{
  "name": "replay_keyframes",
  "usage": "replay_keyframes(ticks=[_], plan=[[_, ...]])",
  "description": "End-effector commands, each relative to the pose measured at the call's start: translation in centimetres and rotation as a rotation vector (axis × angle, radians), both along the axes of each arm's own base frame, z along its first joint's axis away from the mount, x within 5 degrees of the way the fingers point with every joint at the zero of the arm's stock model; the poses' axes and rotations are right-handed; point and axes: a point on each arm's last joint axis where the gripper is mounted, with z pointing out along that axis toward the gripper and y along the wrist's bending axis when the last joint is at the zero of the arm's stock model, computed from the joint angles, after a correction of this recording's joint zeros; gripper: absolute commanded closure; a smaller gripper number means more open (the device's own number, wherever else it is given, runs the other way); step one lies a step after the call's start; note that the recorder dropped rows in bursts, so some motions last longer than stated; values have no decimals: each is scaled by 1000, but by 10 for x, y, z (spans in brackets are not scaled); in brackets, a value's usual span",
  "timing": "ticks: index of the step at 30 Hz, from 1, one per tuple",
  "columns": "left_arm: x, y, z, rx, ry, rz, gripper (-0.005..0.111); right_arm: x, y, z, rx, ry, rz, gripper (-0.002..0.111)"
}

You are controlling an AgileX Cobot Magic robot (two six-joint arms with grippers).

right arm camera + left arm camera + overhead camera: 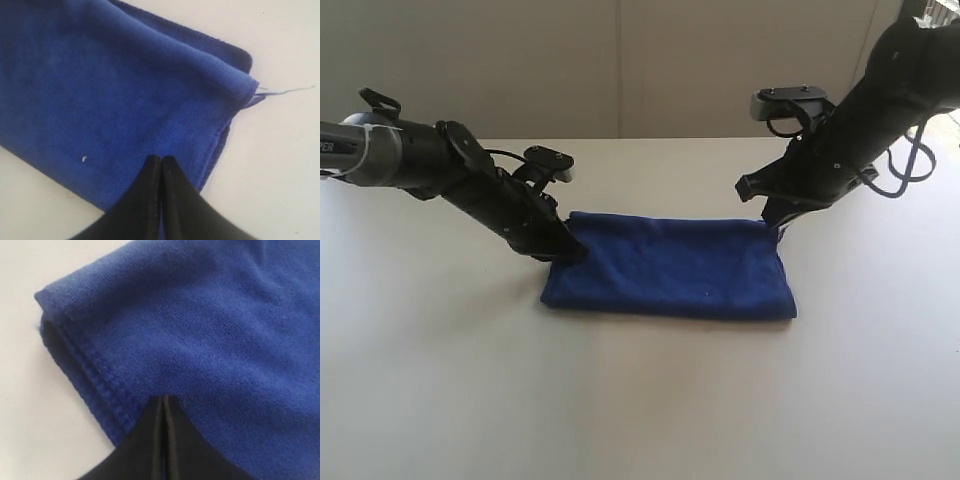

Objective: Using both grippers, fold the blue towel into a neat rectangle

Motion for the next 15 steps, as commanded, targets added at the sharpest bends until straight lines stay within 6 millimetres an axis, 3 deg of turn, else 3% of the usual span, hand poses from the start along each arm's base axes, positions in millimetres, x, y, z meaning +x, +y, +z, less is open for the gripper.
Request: replay_keyframes(ticks=[1, 9, 15], plan=[[-6, -2, -9, 9, 67, -44, 107, 5, -7, 3, -1, -28, -14, 108], [-19, 12, -15, 202, 172, -166, 107, 6, -8, 4, -3, -45, -21, 108], [-17, 22, -17, 268, 165, -177, 107, 5, -8, 3, -2, -36, -18, 108]])
